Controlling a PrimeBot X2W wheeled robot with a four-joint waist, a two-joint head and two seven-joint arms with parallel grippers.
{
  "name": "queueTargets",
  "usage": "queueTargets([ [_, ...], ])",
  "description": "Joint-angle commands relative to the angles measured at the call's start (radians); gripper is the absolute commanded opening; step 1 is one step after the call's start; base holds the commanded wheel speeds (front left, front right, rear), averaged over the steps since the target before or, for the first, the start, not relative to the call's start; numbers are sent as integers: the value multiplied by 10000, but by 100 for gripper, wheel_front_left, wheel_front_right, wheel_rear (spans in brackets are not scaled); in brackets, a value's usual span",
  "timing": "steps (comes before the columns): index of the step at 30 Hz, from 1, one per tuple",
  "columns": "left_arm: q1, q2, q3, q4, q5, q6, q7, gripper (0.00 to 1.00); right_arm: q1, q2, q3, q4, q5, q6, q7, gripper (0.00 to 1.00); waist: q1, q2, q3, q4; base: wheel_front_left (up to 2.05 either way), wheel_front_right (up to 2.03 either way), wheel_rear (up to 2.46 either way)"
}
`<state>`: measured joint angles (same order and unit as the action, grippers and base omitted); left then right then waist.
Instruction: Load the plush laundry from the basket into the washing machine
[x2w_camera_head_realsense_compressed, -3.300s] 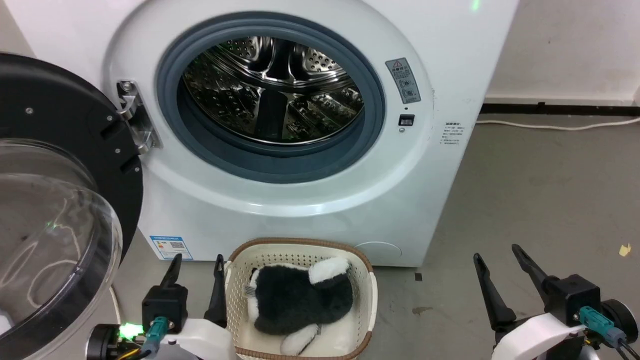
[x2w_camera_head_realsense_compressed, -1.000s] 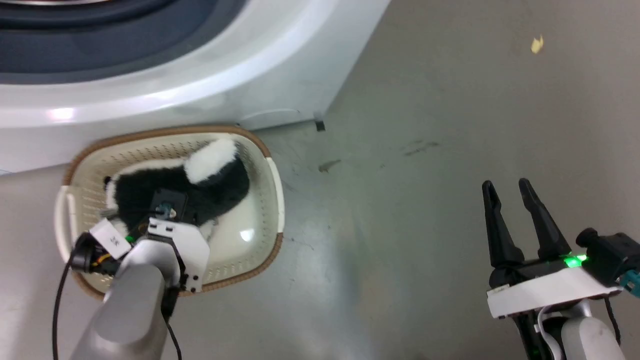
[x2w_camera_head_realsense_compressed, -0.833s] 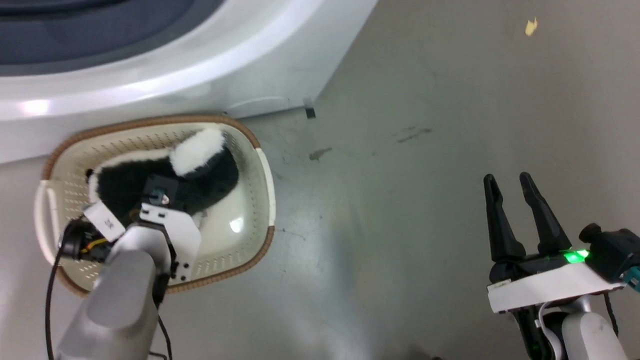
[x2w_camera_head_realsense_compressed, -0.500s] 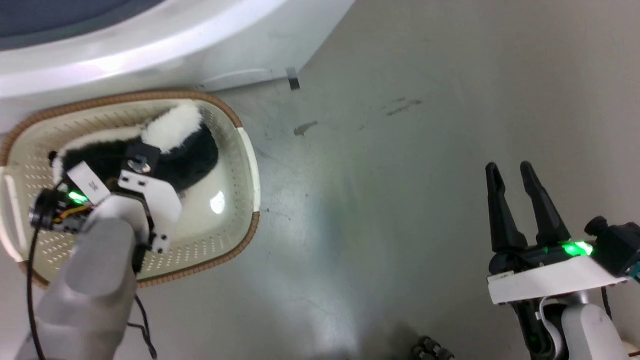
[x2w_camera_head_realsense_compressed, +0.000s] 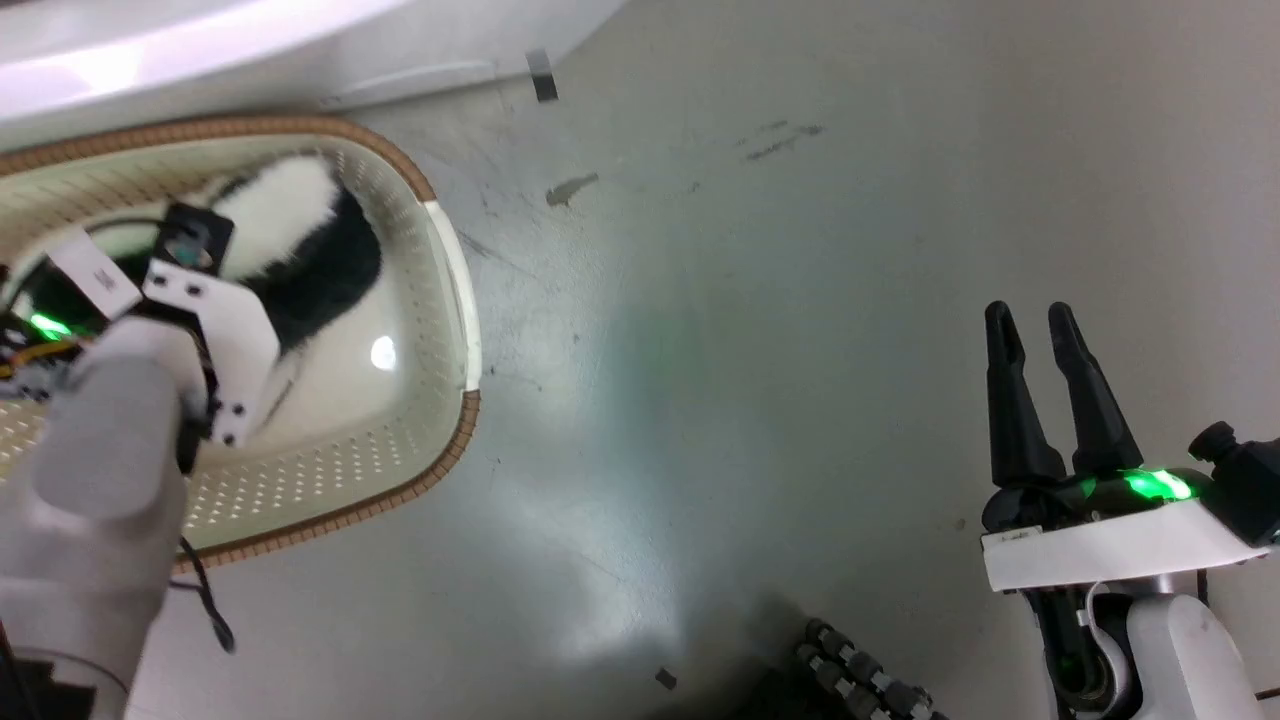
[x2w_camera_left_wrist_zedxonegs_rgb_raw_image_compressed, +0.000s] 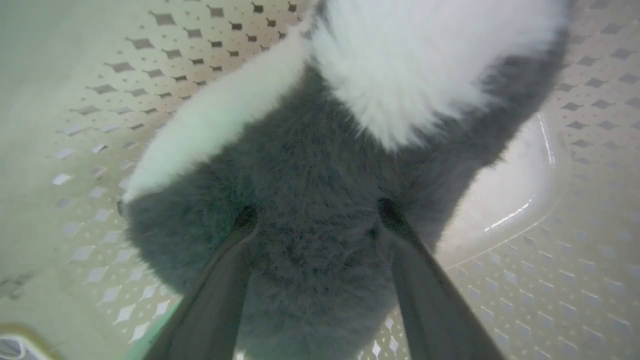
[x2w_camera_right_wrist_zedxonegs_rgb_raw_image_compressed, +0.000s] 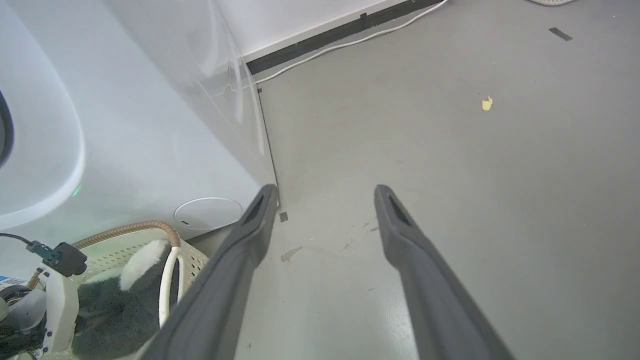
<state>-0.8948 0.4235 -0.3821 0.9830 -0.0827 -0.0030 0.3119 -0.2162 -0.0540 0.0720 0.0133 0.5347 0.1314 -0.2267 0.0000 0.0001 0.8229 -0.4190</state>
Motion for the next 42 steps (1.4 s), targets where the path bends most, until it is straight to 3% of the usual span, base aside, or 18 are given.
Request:
queueTargets([
  [1, -174, 49, -156, 313, -43, -109, 158, 100, -265, 34, 27, -3, 143, -7, -89, 100, 0, -1, 217, -96, 0, 0, 0],
  [9, -637, 195, -631, 852, -226, -403, 706, 100, -409, 36, 9, -15, 568, -7, -256, 100, 0, -1, 957, -330, 0, 0, 0],
  [10, -689, 193, -690, 937, -269, -474, 818, 74, -429, 37, 8, -12, 611, -7, -277, 100, 0, -1, 1041, -360, 0, 0, 0],
  [11, -745, 200, -751, 1001, -314, -560, 887, 8, -453, 37, 9, -6, 652, -7, -298, 100, 0, -1, 1122, -392, 0, 0, 0],
  [12, -802, 220, -811, 1057, -356, -634, 934, 0, -483, 37, 12, 6, 694, -7, -319, 100, 0, -1, 1198, -426, 0, 0, 0],
  [15, -828, 284, -870, 1127, -469, -675, 997, 0, -580, 38, 14, 63, 720, -7, -350, 100, 0, -1, 1263, -500, 0, 0, 0],
  [21, -428, 421, -650, 963, -747, -278, 443, 0, -793, 38, 38, 215, 610, -7, -350, 100, 0, -1, 779, -666, 0, 0, 0],
  [26, 82, -31, -561, 827, -1025, -53, -354, 0, -612, 38, -418, 223, 99, -7, -350, 100, 0, -1, -259, -138, 0, 0, 0],
  [42, 2280, -1583, 36, 953, -2219, 85, -4974, 0, 1004, 38, -1438, -182, -1530, -7, -350, 100, 0, -1, -4185, 1880, 0, 0, 0],
])
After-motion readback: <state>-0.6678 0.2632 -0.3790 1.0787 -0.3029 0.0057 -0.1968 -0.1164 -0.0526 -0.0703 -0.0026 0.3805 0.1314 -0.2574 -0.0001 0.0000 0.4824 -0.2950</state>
